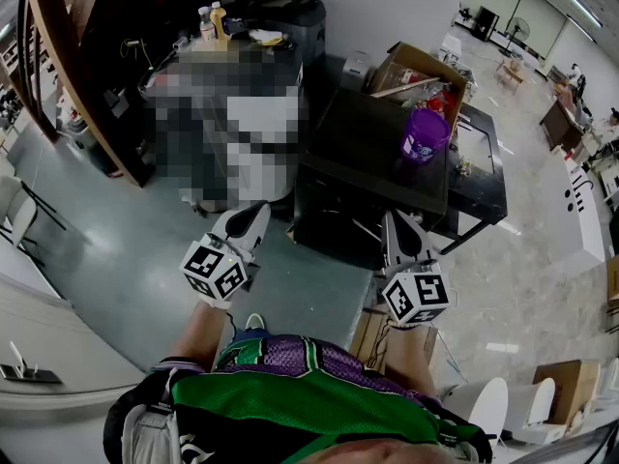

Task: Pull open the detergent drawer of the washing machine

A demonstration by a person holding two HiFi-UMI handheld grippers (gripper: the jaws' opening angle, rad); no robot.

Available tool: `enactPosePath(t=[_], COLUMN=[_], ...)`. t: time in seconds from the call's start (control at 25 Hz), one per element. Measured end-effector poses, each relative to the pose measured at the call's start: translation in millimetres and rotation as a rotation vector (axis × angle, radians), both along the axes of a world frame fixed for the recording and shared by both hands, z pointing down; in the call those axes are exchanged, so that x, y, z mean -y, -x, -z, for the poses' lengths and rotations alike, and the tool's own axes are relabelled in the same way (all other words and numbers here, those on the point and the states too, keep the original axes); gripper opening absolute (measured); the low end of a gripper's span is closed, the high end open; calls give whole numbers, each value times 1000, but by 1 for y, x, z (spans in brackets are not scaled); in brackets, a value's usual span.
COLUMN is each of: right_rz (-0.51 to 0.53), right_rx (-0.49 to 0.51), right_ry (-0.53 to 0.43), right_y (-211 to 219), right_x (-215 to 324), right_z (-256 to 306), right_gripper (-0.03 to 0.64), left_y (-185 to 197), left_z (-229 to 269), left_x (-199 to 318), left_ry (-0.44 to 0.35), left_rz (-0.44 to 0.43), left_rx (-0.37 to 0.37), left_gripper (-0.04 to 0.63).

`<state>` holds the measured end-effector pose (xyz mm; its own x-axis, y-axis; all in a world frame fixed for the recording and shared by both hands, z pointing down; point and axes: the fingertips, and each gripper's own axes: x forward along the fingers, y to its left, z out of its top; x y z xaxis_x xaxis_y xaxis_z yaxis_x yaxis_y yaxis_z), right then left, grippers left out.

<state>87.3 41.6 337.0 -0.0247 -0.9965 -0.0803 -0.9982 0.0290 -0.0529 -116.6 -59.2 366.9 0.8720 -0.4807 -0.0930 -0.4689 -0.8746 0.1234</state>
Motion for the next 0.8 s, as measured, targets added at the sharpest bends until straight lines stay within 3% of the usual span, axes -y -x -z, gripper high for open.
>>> enactPosePath(t=[0.8], right_rz=[20], right_rx=[28], right_ry=[-23], right_y=[-12], right_x=[-35], right_z=[2], right_gripper=[0], left_y=[-15], left_z=[-4], left_x=[-32], left_ry=[43], left_rz=[8], left_rx=[5], left_gripper=[18])
